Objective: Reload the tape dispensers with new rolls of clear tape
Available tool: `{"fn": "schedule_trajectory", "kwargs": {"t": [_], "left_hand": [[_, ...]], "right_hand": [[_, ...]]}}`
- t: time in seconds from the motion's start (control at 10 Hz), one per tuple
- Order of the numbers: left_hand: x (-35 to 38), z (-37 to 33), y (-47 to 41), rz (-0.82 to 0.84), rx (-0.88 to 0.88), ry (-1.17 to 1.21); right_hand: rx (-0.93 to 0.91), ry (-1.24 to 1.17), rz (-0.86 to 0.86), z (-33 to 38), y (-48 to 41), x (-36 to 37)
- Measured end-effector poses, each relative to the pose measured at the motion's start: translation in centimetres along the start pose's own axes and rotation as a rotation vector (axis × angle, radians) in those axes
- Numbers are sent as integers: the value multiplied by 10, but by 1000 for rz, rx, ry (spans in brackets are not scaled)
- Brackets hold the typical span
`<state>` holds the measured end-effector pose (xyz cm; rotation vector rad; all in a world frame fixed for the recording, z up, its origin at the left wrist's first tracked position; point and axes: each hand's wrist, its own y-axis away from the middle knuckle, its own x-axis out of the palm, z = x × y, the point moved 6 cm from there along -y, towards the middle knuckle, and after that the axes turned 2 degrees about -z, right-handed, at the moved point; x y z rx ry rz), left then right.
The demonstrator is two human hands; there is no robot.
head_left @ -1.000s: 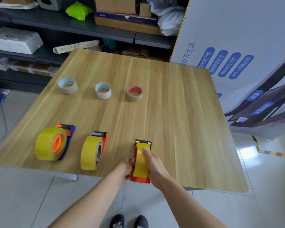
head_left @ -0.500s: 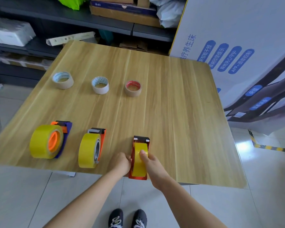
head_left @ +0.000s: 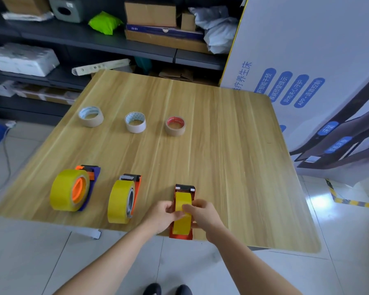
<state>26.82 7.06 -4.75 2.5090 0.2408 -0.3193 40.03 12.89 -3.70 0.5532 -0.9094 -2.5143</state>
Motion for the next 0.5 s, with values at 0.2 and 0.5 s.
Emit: {"fn": "schedule_trajectory", "kwargs": {"t": [0.2, 0.5], "left_hand": [[-2, -12, 1, 53, 5, -173], [-15, -24, 1, 78, -36, -514]], "right_hand": [[-15, 133, 92, 11, 0, 1], [-124, 554, 44, 33, 14, -6]]}}
